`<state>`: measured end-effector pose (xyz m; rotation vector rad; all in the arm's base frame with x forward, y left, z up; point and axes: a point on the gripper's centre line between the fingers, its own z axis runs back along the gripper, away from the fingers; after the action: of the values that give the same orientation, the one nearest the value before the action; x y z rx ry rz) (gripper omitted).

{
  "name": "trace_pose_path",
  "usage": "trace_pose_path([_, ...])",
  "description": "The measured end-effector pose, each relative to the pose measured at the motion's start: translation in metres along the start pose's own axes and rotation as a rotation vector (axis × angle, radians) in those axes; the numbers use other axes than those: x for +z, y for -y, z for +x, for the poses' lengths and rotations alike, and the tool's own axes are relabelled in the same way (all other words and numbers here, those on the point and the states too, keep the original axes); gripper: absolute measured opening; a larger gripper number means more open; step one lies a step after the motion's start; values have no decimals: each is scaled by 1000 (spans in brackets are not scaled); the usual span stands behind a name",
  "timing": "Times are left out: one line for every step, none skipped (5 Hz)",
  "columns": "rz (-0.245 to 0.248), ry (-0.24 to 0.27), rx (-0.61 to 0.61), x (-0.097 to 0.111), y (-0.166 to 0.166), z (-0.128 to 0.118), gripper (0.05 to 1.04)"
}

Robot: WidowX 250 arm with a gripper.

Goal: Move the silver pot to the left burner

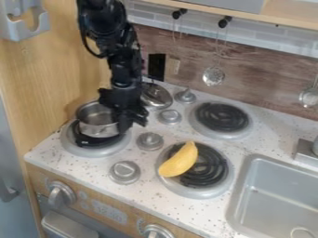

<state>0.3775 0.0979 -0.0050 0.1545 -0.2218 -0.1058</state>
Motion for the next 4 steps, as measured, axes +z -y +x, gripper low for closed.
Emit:
trace_pose_path([0, -25, 12, -8, 0, -1, 55])
trace_pose_path([5, -30, 15, -13, -2, 1, 55])
trace_pose_path([5, -41, 20, -19, -2, 2, 55])
trace_pose_path([11, -52, 28, -23, -4, 5, 55])
